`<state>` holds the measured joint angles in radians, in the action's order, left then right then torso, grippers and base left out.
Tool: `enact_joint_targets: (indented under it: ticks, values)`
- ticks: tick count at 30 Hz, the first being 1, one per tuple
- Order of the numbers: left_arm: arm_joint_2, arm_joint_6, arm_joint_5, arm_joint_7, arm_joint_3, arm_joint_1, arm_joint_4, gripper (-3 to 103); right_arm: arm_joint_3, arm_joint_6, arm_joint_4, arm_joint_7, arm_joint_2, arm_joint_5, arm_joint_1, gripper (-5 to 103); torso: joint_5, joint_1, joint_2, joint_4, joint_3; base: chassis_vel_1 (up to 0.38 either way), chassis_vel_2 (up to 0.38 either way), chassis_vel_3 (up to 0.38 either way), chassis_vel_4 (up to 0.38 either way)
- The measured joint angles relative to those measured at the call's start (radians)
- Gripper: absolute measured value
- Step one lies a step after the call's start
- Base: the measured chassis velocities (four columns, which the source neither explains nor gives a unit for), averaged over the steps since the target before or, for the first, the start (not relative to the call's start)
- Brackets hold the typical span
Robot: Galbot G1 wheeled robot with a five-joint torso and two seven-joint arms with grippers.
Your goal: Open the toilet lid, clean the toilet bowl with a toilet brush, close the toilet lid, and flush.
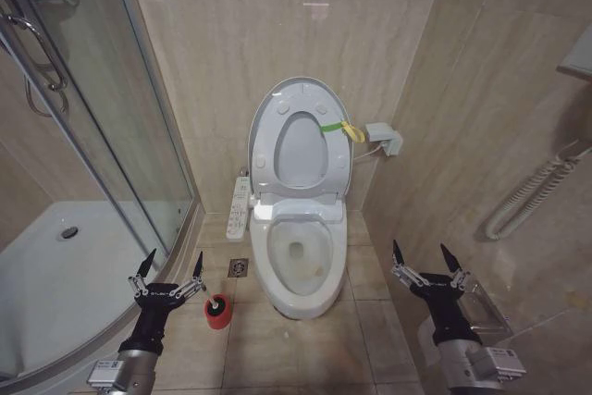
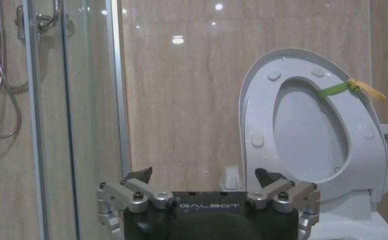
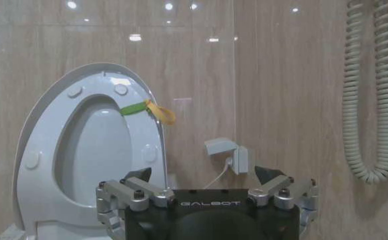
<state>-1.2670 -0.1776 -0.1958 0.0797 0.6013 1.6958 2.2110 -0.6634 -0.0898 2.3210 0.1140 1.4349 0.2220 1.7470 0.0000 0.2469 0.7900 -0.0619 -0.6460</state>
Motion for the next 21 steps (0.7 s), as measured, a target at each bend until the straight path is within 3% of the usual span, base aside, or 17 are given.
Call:
enact_joint_targets:
  ticks: [21]
  values:
    - [0.0,0.0,0.0,0.0,0.0,0.0,0.0,100,0.0,0.0,0.0,0.0,0.0,0.0,0.0,100,0.0,0.0,0.0,0.0,0.0,0.0,0.0,0.0,0.0]
